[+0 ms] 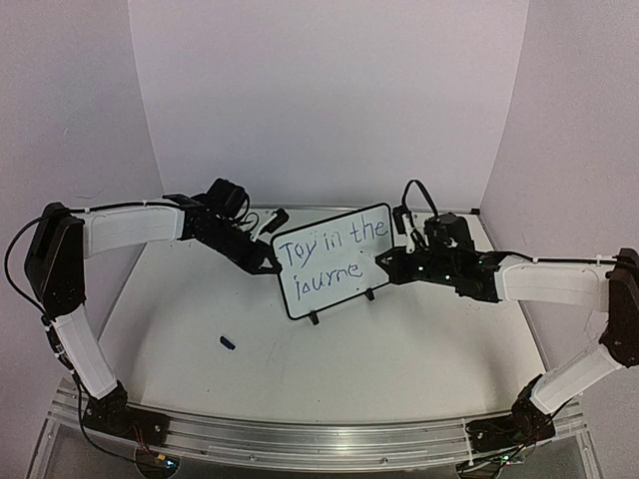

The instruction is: Write a sentence on the whiteboard

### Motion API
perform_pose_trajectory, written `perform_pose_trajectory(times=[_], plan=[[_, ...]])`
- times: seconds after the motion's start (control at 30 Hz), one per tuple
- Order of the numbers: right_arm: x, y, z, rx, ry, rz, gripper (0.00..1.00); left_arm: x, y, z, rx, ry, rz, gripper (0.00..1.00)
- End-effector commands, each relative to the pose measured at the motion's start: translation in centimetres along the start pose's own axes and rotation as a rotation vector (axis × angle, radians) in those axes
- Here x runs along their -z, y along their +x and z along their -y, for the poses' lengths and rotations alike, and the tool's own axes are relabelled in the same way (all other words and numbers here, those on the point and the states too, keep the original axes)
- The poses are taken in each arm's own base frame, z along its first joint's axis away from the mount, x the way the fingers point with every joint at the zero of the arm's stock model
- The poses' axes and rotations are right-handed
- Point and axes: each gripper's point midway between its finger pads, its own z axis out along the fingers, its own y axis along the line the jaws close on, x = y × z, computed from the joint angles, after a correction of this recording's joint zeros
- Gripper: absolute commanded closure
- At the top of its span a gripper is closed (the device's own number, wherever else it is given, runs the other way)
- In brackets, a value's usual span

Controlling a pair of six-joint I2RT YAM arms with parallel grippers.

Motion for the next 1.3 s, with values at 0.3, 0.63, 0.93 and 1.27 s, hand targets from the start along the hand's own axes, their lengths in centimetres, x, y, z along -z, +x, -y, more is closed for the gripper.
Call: perform_pose_trajectory(times=[0.3, 0.63, 0.93, 1.27], plan=[[-1.2, 1.3, 1.5, 0.006, 0.020, -0.042, 1.00, -1.6, 3.0, -1.1, 0.017, -0.055, -0.117, 1.00], [-2.7, 1.0, 1.6, 0.005, 0.014, -0.038, 1.00, -1.7, 3.1, -1.2, 0.020, -0.055, -0.122, 1.00], [-3.1, 0.5, 2.0, 0.004, 0.028, -0.013, 1.00, -1.7, 3.1, -1.2, 0.020, -0.055, -0.122, 1.00], [-3.8, 0.7, 2.7, 0.008, 0.055, -0.007, 1.00, -1.7, 3.2, -1.3, 0.019, -0.057, -0.123, 1.00]])
